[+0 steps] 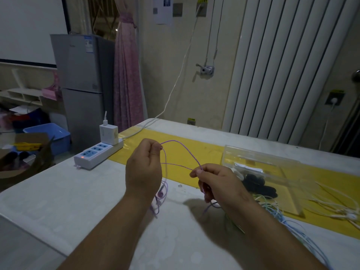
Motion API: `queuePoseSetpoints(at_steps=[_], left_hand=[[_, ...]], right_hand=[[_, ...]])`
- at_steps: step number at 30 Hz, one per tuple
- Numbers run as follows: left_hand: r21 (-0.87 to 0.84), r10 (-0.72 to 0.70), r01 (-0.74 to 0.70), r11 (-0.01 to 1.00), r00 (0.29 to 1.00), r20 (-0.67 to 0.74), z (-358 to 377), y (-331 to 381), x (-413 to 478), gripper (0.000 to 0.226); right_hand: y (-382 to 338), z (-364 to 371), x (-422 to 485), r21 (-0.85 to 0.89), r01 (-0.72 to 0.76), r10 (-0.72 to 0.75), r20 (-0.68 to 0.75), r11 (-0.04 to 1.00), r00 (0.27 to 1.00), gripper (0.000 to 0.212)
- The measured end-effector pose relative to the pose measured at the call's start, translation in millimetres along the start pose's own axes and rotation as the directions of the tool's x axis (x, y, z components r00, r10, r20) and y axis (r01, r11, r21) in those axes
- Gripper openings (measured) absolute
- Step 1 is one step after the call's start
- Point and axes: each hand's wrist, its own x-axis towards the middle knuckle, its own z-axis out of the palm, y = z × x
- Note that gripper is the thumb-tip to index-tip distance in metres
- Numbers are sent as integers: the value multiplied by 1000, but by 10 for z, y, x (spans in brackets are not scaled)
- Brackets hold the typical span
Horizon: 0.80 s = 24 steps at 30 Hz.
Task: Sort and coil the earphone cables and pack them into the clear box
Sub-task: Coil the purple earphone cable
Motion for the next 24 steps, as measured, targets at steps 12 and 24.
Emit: queuePoseSetpoints(at_steps=[12,24], left_hand=[[-119,96,-64,991,952,291,24,67,-75,21],[-112,112,-73,991,914,390,34,59,-80,18]], right_hand=[[5,57,-19,12,31,-31,-40,999,999,21],[44,113,31,-102,65,-74,-91,993,993,24]])
